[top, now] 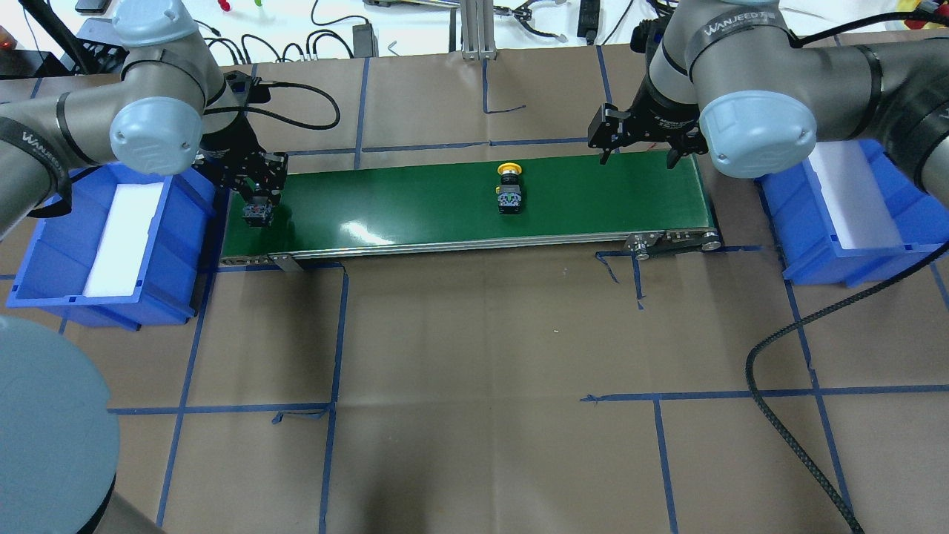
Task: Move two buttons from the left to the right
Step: 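Lower the red button onto the belt and open the left gripper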
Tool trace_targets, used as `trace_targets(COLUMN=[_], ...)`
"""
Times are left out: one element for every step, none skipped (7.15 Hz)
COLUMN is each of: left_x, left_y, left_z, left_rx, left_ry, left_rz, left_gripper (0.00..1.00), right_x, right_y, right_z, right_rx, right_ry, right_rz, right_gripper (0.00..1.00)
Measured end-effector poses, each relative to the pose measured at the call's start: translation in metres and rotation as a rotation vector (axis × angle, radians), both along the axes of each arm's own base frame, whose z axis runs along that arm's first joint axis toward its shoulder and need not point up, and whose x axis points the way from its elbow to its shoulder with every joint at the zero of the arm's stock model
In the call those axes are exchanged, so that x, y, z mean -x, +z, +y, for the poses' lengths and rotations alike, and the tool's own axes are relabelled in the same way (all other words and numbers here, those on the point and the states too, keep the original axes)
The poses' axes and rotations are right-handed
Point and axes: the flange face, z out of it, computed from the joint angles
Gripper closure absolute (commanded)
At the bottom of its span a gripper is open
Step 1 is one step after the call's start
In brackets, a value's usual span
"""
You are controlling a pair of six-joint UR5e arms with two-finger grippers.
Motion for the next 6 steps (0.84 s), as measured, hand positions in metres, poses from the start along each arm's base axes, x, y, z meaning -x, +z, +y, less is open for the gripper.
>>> trace_targets(left_x=[-0.0005, -0.0027, -0.0058, -0.0082, -0.0092, -0.0096], left_y=[-0.0045, -0.0065, -0.0081, -0.01, -0.0109, -0.005], left_z=[0.001, 0.001, 0.0005, -0.0001, -0.0008, -0.0027], left_rx=[0.014, 0.023, 0.027, 0.028, 0.028, 0.037], left_ry=[0.001, 0.019, 0.042, 0.056, 0.064, 0.069], left_rz=[-0.003, -0.005, -0.006, -0.006, -0.006, -0.008], left_gripper=[1.0, 0.96, 0.23, 0.0, 0.0, 0.0], right_x=[-0.0002, -0.0003, -0.0003, -0.0003, -0.0003, -0.0002], right_y=[-0.0012, -0.0017, -0.0011, 0.0012, 0.0031, -0.0028], right_z=[-0.0001, -0.0003, -0.0003, -0.0016, -0.0036, -0.0019], right_rx=[-0.001, -0.001, 0.003, 0.022, 0.053, 0.06], right_ry=[0.0, 0.0, 0.0, -0.002, -0.004, -0.005], right_rz=[0.0, 0.0, 0.001, 0.0, 0.0, 0.0], right_gripper=[0.0, 0.0, 0.0, 0.0, 0.0, 0.0])
